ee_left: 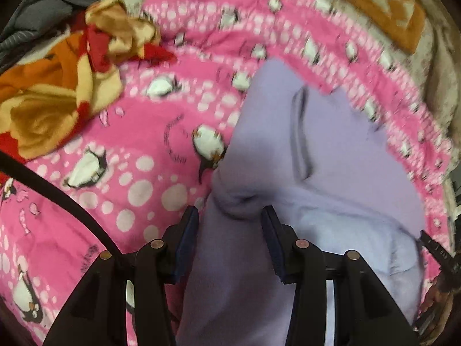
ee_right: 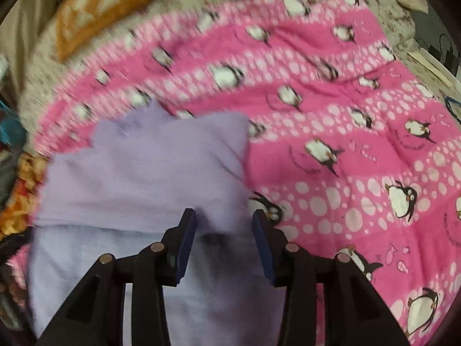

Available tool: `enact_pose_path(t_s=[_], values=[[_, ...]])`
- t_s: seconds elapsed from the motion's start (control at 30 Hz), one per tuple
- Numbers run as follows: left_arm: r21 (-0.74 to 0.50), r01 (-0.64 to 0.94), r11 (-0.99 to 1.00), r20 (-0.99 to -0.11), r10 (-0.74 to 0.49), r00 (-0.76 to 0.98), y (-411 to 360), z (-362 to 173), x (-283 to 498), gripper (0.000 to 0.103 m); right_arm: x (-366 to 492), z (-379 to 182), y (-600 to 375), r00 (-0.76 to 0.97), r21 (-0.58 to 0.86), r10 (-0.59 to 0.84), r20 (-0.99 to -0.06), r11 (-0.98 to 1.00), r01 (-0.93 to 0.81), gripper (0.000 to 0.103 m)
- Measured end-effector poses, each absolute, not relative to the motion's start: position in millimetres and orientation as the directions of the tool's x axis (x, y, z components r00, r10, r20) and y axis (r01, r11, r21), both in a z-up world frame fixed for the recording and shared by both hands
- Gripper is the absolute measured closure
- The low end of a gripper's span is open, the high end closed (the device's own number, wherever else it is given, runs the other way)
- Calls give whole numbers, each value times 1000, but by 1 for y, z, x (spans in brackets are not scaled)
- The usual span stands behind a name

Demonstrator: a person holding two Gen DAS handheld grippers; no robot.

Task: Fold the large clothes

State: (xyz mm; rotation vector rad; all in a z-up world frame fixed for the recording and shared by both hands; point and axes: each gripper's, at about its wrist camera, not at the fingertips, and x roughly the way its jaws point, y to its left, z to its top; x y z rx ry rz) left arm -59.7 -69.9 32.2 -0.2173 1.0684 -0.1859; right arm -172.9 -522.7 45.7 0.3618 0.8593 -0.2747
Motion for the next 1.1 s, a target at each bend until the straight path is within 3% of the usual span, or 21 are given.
enact_pose_path(t_s=[0.27,0.37,0.5,0.7,1.1], values=[[-280,52,959,-841,-271,469,-67,44,-73,87,-196,54,-528,643,330,4,-766,861,388,56],[-296,77,952,-820,-295,490,-63,59,-92,87,-218,64,-525,630,407,105,-770,841,357,46],[-321,103,942,-808,-328,489,-54,70,-122,87,-255,76,-510,594,371,137,-792,882,291,35],[-308,185,933,-800,-359,480,-49,82,-175,87,-312,73,-490,525,300,128,-841,919,257,27],[-323,230,918,-834,-391,389,-29,52,-244,87,-379,20,-468,442,359,220,-869,897,260,27]])
